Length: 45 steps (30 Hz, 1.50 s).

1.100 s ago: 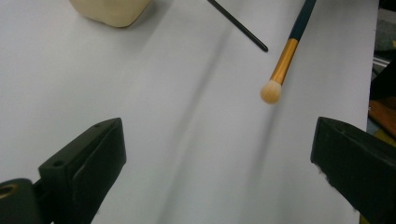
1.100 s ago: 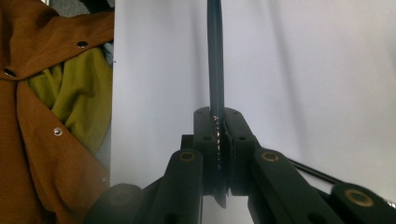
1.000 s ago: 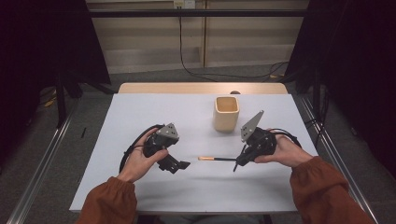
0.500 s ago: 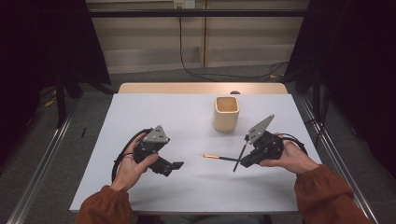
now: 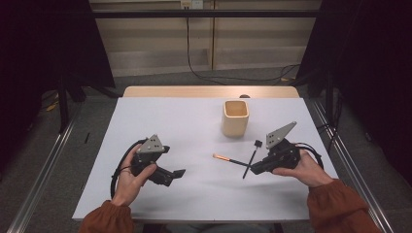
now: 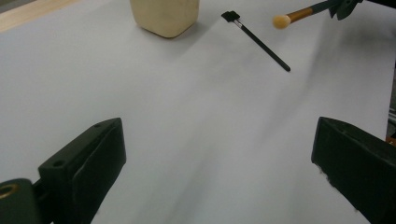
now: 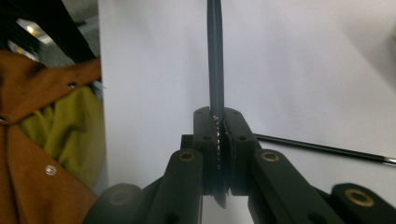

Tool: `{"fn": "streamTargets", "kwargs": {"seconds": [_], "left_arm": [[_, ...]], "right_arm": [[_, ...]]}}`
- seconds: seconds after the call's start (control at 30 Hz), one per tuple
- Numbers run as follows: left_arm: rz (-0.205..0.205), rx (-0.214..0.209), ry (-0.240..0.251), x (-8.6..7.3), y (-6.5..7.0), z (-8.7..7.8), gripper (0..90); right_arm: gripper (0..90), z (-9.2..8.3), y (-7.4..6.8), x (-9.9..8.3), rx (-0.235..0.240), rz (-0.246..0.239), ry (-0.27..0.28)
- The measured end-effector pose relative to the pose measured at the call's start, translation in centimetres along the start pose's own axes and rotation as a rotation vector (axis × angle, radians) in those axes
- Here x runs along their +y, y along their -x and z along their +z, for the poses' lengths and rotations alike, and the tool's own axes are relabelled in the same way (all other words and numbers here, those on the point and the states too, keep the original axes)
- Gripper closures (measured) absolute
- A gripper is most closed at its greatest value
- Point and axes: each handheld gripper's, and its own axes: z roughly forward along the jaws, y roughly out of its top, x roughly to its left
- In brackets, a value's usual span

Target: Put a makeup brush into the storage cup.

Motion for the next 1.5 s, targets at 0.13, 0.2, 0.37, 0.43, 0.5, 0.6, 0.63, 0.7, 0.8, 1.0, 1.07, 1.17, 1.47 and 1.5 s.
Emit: {"fn": "streamTargets", "kwargs": {"seconds": [0.13,0.2,0.37,0.43,0.5,0.6,0.63,0.7,0.8,1.0,1.07,1.17,1.47,1.5], "left_arm": [[-0.004,0.004,0.018,-0.4,0.1,-0.4,3.0],[-0.010,0.008,0.023,-0.6,0.1,-0.5,2.9],[-0.020,0.010,0.032,-1.0,0.2,-0.7,2.9],[-0.021,0.012,0.031,-1.1,0.1,-0.7,3.0],[-0.028,0.016,0.030,-1.3,-0.1,-0.6,3.1],[-0.037,0.019,0.034,-1.6,-0.3,-0.7,2.9],[-0.040,0.021,0.039,-1.6,-0.3,-0.7,2.9],[-0.047,0.019,0.041,-1.7,-0.4,-0.8,2.9],[-0.046,0.019,0.043,-1.8,-0.4,-0.8,2.9],[-0.050,0.021,0.042,-1.9,-0.2,-0.8,2.7],[-0.050,0.022,0.042,-1.9,-0.2,-0.8,2.7],[-0.051,0.020,0.041,-1.9,-0.1,-0.8,2.7],[-0.049,0.027,0.060,-2.2,0.0,-0.9,2.7],[-0.051,0.046,0.063,-2.2,0.0,-1.0,2.6]], "right_arm": [[85.5,0.1,0.1,-0.4,0.003,0.025,0.065],[85.5,0.2,0.0,-0.5,-0.009,0.030,0.090],[85.5,0.6,-0.5,-0.8,-0.015,0.012,0.163],[85.6,0.7,-0.6,-0.8,-0.016,0.011,0.179],[85.5,0.9,-0.7,-0.9,-0.011,0.012,0.216],[85.5,1.1,-0.9,-0.8,-0.011,0.006,0.244],[85.5,1.1,-0.9,-0.8,-0.001,0.007,0.262],[85.5,1.3,-0.9,-0.9,0.004,0.010,0.284],[85.5,1.6,-1.0,-1.0,0.003,0.006,0.314],[85.5,2.2,-1.7,-1.1,-0.016,-0.019,0.369],[85.6,2.1,-1.7,-1.1,-0.014,-0.017,0.406],[85.5,1.9,-1.8,-1.2,-0.015,-0.021,0.435],[85.5,1.6,-1.9,-1.2,-0.039,-0.038,0.505],[85.5,1.5,-1.9,-1.2,-0.044,-0.037,0.516]]}}
